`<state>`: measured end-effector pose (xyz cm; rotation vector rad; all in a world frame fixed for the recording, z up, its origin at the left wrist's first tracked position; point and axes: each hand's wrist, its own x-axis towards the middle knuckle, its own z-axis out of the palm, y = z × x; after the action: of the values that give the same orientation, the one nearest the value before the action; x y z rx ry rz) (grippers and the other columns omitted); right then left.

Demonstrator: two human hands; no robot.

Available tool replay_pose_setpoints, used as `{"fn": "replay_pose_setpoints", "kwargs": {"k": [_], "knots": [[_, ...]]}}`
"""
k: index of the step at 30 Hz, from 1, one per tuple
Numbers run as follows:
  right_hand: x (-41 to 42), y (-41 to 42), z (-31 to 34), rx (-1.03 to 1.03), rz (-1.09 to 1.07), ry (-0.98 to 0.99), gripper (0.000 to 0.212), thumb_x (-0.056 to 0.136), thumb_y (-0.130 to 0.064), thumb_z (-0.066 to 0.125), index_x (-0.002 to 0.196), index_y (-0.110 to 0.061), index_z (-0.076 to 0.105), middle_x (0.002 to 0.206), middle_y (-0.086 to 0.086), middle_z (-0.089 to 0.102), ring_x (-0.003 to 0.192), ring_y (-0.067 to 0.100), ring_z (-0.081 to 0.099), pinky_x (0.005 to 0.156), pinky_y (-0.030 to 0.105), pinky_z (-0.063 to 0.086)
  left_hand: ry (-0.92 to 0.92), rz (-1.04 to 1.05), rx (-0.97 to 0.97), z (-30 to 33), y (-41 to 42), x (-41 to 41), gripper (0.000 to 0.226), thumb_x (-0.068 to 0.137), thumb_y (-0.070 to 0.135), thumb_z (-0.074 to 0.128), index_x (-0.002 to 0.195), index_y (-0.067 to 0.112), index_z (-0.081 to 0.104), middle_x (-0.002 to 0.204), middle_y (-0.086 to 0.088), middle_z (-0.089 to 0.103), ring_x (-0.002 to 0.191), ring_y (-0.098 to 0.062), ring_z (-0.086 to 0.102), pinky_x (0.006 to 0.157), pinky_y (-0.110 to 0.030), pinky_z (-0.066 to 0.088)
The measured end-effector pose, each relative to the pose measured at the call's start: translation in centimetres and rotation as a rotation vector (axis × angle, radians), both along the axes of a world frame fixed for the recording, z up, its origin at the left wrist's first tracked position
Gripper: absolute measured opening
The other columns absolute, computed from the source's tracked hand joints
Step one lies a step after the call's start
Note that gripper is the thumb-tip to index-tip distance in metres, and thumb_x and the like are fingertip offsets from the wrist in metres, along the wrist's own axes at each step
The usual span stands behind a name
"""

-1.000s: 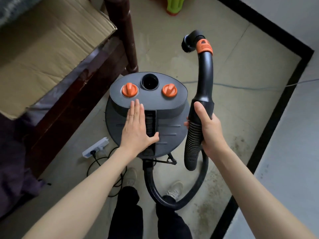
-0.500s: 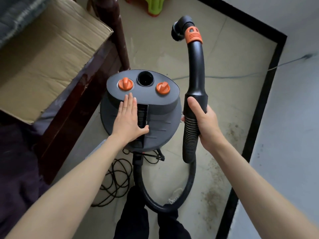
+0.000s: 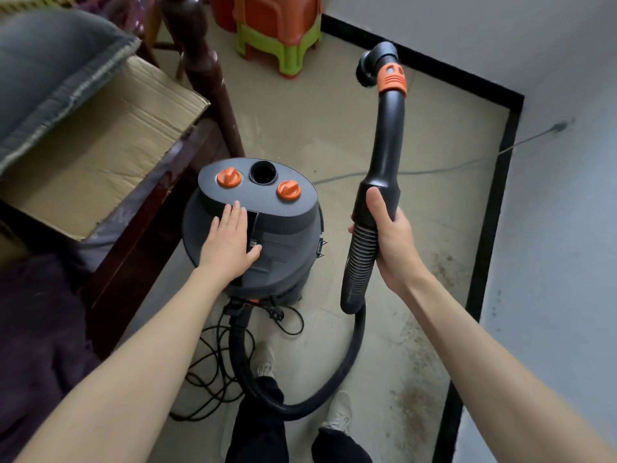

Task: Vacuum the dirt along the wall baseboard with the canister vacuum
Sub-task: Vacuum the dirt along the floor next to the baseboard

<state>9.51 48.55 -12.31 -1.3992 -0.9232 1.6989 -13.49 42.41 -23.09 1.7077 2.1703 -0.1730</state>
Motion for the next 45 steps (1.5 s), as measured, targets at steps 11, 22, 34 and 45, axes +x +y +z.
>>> {"fn": "replay_pose_setpoints", "kwargs": {"k": [11,22,34,45], "knots": [[10.6,-4.2,7.9,0.133,0.273,0.052,0.026,0.094,-0.02,0.061,0.115,-0.009,0.052,0.096,0.002,0.062,0.086,0.013,0.061,0.083,0.03,0.051,-0.986,0.241,0.42,18.7,0.5,18.0,0.041,0.103,0.033,0.032,0.136,0.014,0.046,0.124,0.002,0.058,0.121,-0.014,0.051,0.099,-0.026,0.04],[18.5,-7.4,15.2,0.35,0.183,-0.066,0.039,0.089,-0.007,0.067,0.122,-0.005,0.047,0.111,0.011,0.061,0.105,0.022,0.061,0.091,0.037,0.054,-0.996,-0.158,0.4,30.9,3.2,29.7,0.035,0.092,0.037,0.058,0.121,0.018,0.055,0.091,0.011,0.063,0.081,0.001,0.063,0.071,-0.012,0.049],[31.9,-7.1,12.8,0.121,-0.024,-0.16,0.033,0.1,-0.033,0.05,0.115,-0.005,0.06,0.105,0.011,0.067,0.098,0.022,0.067,0.081,0.027,0.057,-1.063,-0.18,0.108,26.5,3.4,38.5,0.016,0.098,0.02,0.048,0.114,0.02,0.048,0.098,0.007,0.06,0.089,-0.006,0.057,0.075,-0.016,0.046],[37.2,0.5,13.6,0.259,-0.066,-0.312,0.023,0.097,-0.031,0.056,0.103,-0.012,0.067,0.081,-0.004,0.061,0.073,0.011,0.049,0.062,0.021,0.039,-1.158,-0.175,-0.045,23.7,6.5,45.3,0.018,0.098,0.012,0.048,0.114,0.016,0.053,0.095,0.004,0.062,0.085,-0.006,0.059,0.082,-0.021,0.048]]}}
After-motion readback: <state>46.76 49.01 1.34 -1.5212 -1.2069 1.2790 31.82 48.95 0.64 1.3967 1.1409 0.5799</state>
